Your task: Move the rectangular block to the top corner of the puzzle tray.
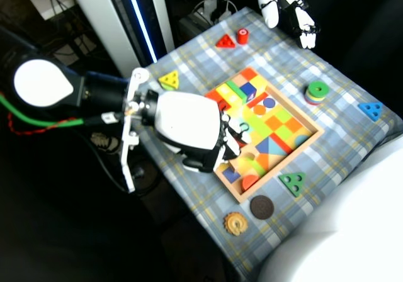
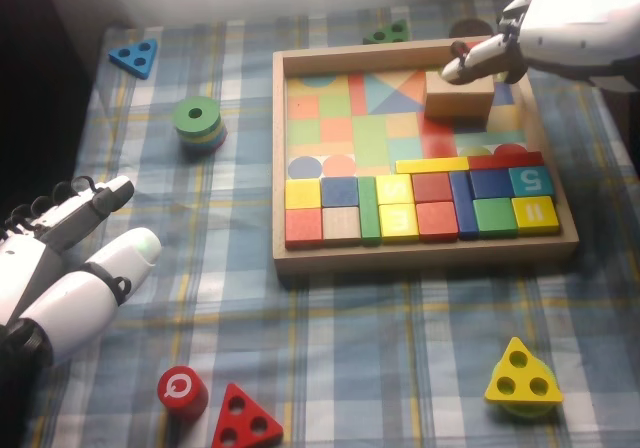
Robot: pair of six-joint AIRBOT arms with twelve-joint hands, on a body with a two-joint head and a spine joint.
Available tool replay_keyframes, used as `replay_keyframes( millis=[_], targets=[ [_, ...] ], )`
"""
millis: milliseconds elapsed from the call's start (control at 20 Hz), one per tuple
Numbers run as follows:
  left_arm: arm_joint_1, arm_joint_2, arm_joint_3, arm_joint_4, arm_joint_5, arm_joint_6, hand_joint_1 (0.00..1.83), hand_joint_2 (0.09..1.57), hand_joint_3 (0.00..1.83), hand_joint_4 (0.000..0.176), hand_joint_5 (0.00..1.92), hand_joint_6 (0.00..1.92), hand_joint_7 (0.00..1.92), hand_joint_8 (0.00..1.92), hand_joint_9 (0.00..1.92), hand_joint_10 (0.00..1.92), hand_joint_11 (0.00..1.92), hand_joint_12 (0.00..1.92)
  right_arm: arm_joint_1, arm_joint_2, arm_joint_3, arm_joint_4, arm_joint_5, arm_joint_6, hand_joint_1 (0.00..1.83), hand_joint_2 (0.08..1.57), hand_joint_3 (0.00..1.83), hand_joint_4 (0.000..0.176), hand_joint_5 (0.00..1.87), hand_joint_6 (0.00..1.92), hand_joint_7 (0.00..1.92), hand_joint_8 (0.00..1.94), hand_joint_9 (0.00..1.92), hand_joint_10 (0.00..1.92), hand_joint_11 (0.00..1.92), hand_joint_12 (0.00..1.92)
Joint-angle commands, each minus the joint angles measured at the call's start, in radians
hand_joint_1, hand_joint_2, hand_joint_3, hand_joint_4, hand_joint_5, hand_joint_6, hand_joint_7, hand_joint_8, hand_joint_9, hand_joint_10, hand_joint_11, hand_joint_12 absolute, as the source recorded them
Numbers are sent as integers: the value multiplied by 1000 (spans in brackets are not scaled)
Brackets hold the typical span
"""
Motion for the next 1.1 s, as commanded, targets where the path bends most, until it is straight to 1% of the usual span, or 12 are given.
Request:
replay_keyframes(
  millis=[0,100,150,200,350,400,550,650,700,750,950,1050],
  targets=[
    [-6,-7,-2,43,-109,-6,44,1298,1,22,348,0,261,0,211,1,0,644,7,-6,4,13,40,-5,1677,1164,4,60,468,1,963,1941,1194,1921,1260,1921],
    [-6,-7,-2,43,-108,-6,65,1297,0,12,352,1,274,2,220,3,0,670,7,-13,7,-8,28,-5,1681,1157,0,49,471,3,961,1941,1202,1921,1267,1921],
    [-6,-7,-2,43,-108,-6,36,1300,1,17,349,0,275,1,222,3,0,672,7,-15,9,-13,24,-5,1689,1153,0,29,477,4,966,1941,1213,1921,1282,1921],
    [-6,-7,-2,44,-108,-6,31,1295,0,26,348,0,273,1,219,2,0,671,5,-16,9,-18,20,-5,1686,1152,0,28,486,4,983,1941,1228,1921,1294,1921],
    [-6,-7,-3,44,-108,-6,26,1288,0,30,338,2,258,1,204,1,0,581,0,-14,13,-22,9,-5,1655,1163,2,55,479,6,990,1941,1231,1921,1307,1921],
    [-6,-7,-3,44,-107,-6,30,1295,0,29,334,1,256,0,204,0,0,614,-1,-12,14,-22,5,-5,1609,1168,4,86,485,6,995,1941,1225,1921,1302,1921],
    [-6,-7,-1,44,-106,-6,19,1302,1,22,344,1,268,1,223,4,0,671,-3,-4,17,-22,-6,-5,1624,1162,1,86,486,2,1016,1941,1239,1921,1310,1921],
    [-6,-6,0,44,-107,-6,42,1290,0,32,344,0,266,3,219,0,0,585,-3,2,19,-22,-13,-5,1664,1147,0,69,493,4,1058,1941,1280,1921,1349,1921],
    [-6,-6,0,44,-108,-6,39,1289,0,30,349,2,270,5,216,0,0,572,-3,3,22,-22,-16,-5,1670,1150,0,79,485,2,1070,1941,1299,1921,1381,1921],
    [-6,-6,0,44,-108,-6,54,1299,1,4,368,4,290,5,231,4,0,637,-3,3,25,-22,-18,-5,1644,1170,6,101,453,0,1064,1941,1299,1921,1377,1921],
    [-6,-6,0,44,-108,-6,27,1308,1,20,344,0,256,0,210,0,0,487,-3,4,35,-22,-29,-5,1635,1177,7,99,441,1,1075,1941,1327,1921,1417,1921],
    [-6,-6,0,44,-108,-6,15,1296,0,14,353,1,281,2,212,1,0,601,-3,-1,50,-9,-32,-5,1648,1168,2,96,428,5,1116,1941,1377,1921,1462,1921]
  ],
)
